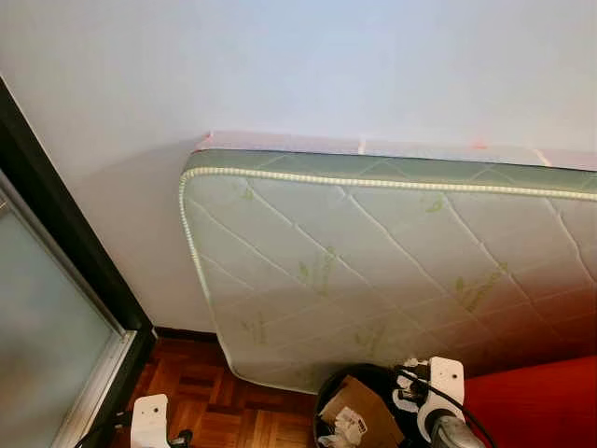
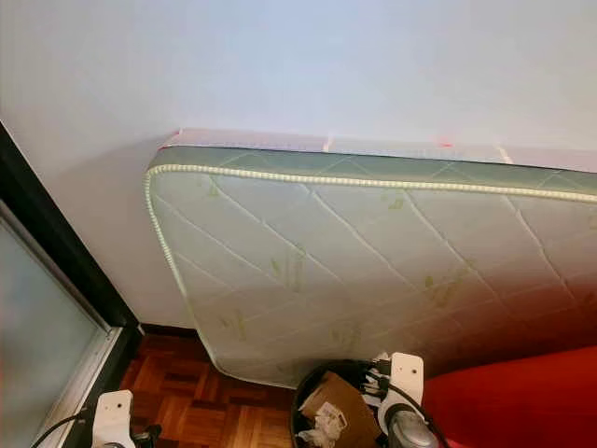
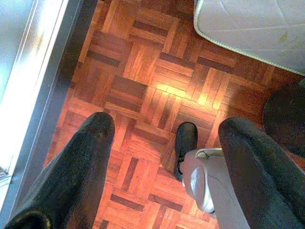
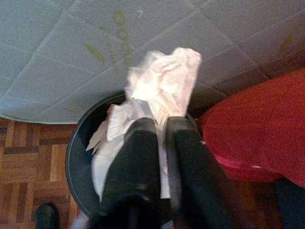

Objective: Clean up the room

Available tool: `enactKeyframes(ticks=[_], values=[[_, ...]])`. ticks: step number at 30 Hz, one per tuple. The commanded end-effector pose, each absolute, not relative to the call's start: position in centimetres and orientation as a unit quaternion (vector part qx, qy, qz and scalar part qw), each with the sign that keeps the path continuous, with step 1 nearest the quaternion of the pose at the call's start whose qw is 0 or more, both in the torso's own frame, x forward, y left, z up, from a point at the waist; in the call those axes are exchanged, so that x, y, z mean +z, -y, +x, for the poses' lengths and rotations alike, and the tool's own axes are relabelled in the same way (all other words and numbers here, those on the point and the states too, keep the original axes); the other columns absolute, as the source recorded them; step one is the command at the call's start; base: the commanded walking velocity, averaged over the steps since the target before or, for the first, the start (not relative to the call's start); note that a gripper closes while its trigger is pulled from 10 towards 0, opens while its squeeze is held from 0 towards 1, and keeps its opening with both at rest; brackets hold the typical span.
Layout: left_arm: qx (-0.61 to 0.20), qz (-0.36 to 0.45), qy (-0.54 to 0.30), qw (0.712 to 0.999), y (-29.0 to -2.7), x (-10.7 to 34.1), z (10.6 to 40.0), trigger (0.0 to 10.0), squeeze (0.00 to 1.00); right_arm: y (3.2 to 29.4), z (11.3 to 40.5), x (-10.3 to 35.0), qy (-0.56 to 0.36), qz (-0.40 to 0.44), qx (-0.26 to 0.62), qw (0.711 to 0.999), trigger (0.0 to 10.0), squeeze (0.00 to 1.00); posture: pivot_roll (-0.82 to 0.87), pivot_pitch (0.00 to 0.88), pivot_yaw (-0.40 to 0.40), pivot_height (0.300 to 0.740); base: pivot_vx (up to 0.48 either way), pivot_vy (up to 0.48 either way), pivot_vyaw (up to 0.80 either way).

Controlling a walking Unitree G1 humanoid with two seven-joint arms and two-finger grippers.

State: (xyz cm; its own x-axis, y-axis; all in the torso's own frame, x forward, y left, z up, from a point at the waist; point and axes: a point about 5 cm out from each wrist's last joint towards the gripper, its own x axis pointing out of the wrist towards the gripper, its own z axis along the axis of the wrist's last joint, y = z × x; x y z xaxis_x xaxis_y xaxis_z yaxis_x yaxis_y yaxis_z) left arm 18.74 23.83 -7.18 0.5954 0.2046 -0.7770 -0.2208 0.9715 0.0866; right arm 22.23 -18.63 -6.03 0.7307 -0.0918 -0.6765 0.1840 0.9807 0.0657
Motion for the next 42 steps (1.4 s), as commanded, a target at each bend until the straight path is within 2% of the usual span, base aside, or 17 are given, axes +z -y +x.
enactKeyframes(ticks=[1,6,22,42], values=[[0.123,-0.010,-0.448,0.886,-23.7,-7.6,18.1,10.0,0.00,18.4,22.3,-6.0,-0.364,0.063,-0.074,0.926,10.0,1.00,0.11,0.000,-0.037,0.740,0.000,0.000,0.00],[0.122,-0.010,-0.450,0.885,-23.6,-7.6,18.0,10.0,0.00,18.2,23.2,-5.5,-0.358,0.042,-0.079,0.930,10.0,1.00,0.11,0.001,-0.036,0.740,0.000,0.000,0.00],[0.121,-0.008,-0.452,0.884,-23.8,-7.7,17.7,10.0,0.00,19.0,22.7,-5.7,-0.359,-0.022,-0.090,0.929,10.0,1.00,0.11,0.004,-0.033,0.740,0.000,0.000,0.00],[0.120,-0.006,-0.456,0.882,-24.0,-7.8,17.5,10.0,0.00,18.3,21.9,-6.5,-0.401,-0.025,-0.069,0.913,10.0,1.00,0.11,0.002,-0.031,0.740,0.000,0.000,0.00]])
